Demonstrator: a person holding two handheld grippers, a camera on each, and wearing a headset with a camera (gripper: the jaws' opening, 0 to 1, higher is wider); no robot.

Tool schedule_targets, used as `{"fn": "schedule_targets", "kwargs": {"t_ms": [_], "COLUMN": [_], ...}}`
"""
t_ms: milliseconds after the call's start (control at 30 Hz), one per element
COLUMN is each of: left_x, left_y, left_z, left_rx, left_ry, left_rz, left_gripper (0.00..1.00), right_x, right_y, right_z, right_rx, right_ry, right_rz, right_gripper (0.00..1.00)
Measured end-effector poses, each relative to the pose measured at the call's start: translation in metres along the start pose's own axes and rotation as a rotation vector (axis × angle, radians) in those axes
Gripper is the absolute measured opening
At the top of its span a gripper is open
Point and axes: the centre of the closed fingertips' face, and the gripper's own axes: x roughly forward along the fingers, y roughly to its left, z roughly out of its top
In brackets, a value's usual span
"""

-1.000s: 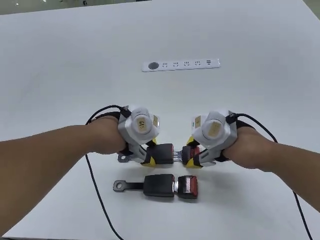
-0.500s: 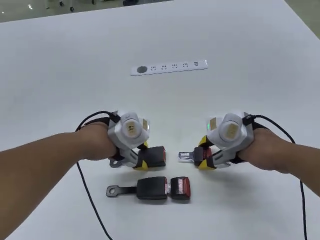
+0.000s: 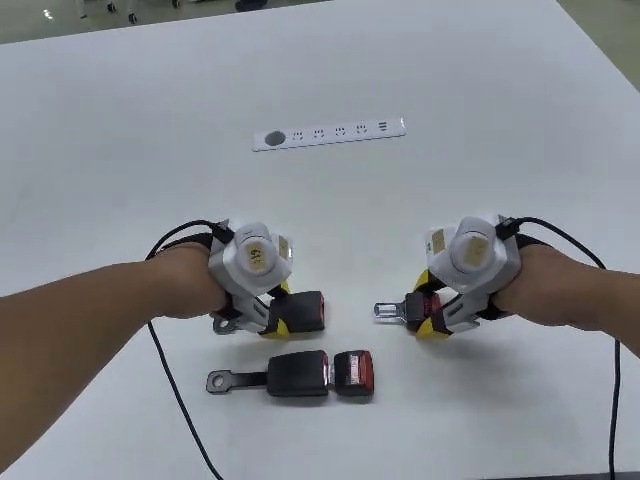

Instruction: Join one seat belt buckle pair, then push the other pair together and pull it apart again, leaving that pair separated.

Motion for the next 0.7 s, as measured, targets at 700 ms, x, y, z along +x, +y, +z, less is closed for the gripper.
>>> {"fn": "schedule_targets", "kwargs": {"t_ms": [700], "left_x": [-0.068], "left_y": [-0.035], "left_z": [-0.006], "left_rx": [-0.223], "left_ry": [-0.340], "left_rz": [0.208], "left_gripper": [0.55], "right_x": [-0.037], "right_y": [0.048], "right_z": [0.029], "right_rx": [0.265], "right_ry": [-0.214], "right_rz": [-0.165], "right_gripper": [0.54]}}
